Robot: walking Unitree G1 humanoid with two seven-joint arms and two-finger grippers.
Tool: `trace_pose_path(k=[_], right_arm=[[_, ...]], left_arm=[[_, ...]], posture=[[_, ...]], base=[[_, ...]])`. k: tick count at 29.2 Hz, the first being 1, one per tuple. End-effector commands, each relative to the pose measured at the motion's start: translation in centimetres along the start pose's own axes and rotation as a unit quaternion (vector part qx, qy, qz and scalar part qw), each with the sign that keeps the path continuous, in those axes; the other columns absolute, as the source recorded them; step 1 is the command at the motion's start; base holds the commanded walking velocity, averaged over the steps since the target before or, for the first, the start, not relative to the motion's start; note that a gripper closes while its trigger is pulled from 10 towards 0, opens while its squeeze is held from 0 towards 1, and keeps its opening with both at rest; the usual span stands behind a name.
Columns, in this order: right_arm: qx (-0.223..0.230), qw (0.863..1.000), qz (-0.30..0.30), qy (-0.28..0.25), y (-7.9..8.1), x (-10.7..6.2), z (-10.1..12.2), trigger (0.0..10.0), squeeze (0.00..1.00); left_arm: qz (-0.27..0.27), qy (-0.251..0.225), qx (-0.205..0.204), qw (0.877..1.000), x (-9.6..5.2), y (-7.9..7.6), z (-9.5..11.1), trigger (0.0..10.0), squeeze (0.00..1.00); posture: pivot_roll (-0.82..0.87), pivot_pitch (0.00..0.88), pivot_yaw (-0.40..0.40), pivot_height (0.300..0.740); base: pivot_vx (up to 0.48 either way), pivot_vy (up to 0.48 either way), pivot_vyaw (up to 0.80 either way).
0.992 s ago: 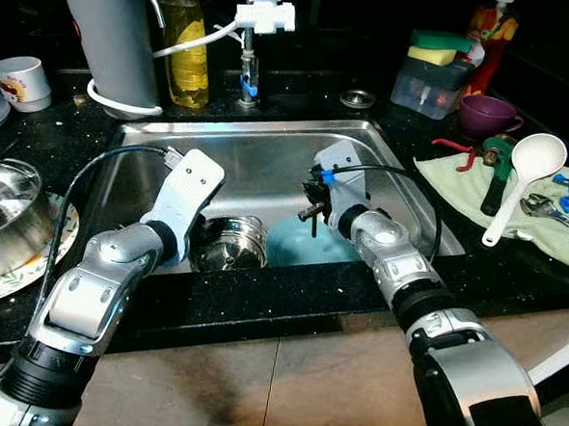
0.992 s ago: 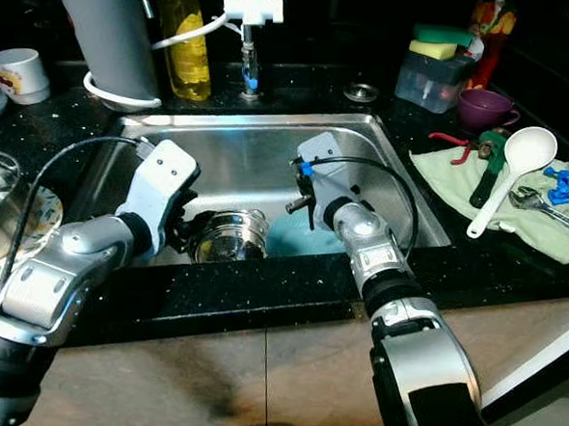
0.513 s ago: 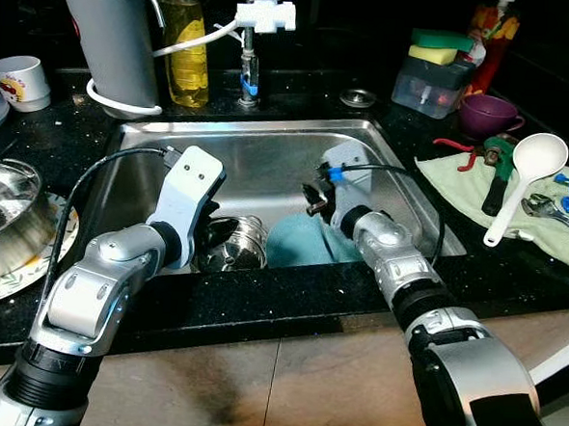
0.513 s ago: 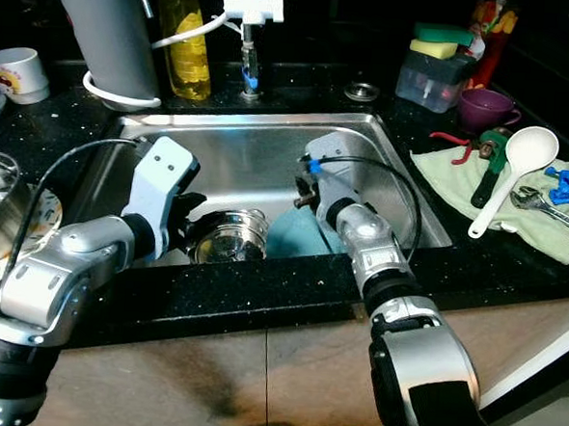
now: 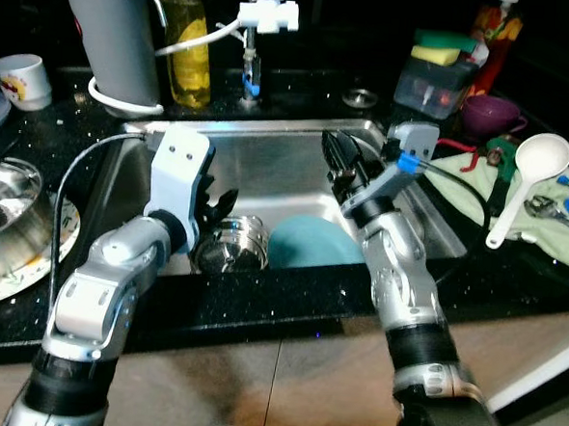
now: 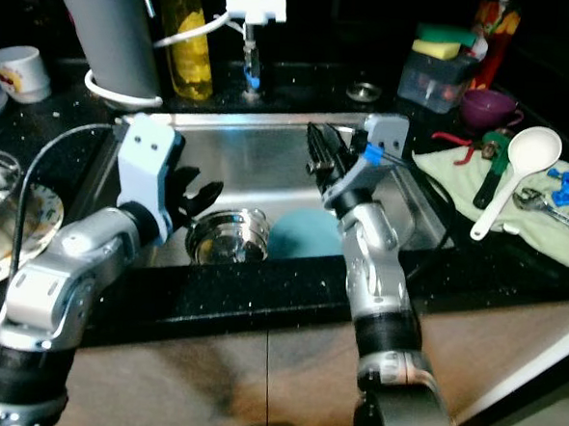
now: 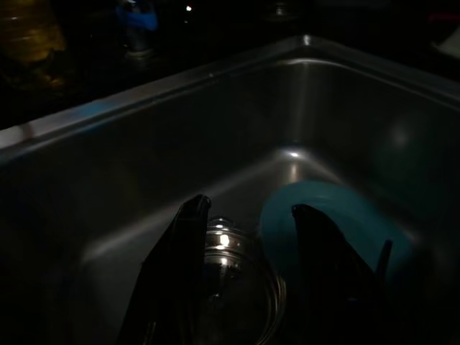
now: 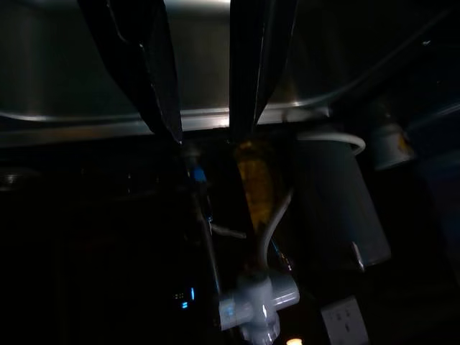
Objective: Kitchen organization
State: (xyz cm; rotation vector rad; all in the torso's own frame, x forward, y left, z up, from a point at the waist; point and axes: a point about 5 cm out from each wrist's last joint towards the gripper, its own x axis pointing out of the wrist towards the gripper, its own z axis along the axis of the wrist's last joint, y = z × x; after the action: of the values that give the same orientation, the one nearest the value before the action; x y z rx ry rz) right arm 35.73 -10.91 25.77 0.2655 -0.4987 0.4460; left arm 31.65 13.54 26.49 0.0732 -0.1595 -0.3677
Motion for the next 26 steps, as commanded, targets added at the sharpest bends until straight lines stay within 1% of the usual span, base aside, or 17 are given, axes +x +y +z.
trace_pose_path(k=[1, 4, 9, 14, 26], right_arm=[[0.001, 1.000, 0.007, -0.005, 0.8, -0.2, 0.5, 10.0, 0.00], [0.004, 1.000, -0.004, 0.002, 0.9, -0.7, 0.3, 10.0, 0.00], [0.012, 1.000, -0.013, 0.011, 1.3, -1.6, 0.6, 10.0, 0.00], [0.015, 0.999, -0.012, 0.027, 1.8, -2.1, 0.6, 10.0, 0.00], [0.014, 0.999, -0.010, 0.037, 2.1, -2.2, 0.7, 10.0, 0.00]], left_arm=[[0.013, -0.006, -0.015, 1.000, -0.3, 0.3, 0.0, 10.0, 0.00], [0.014, -0.002, -0.014, 1.000, -0.3, 0.3, -0.2, 10.0, 0.00], [0.016, -0.002, -0.011, 1.000, -0.4, 0.2, -0.4, 10.0, 0.00], [0.020, 0.001, -0.008, 1.000, -0.6, 0.2, -0.5, 10.0, 0.00], [0.026, 0.001, -0.006, 1.000, -0.6, 0.4, -0.4, 10.0, 0.00]], posture=[[-0.04, 0.152, -0.006, 0.740], [-0.04, 0.154, -0.006, 0.740], [-0.04, 0.153, -0.009, 0.740], [-0.04, 0.154, -0.014, 0.740], [-0.04, 0.156, -0.014, 0.740]], base=[[0.000, 0.000, 0.00], [0.000, 0.000, 0.00], [-0.049, 0.000, 0.00], [-0.332, 0.000, 0.00], [-0.371, 0.000, 0.00]])
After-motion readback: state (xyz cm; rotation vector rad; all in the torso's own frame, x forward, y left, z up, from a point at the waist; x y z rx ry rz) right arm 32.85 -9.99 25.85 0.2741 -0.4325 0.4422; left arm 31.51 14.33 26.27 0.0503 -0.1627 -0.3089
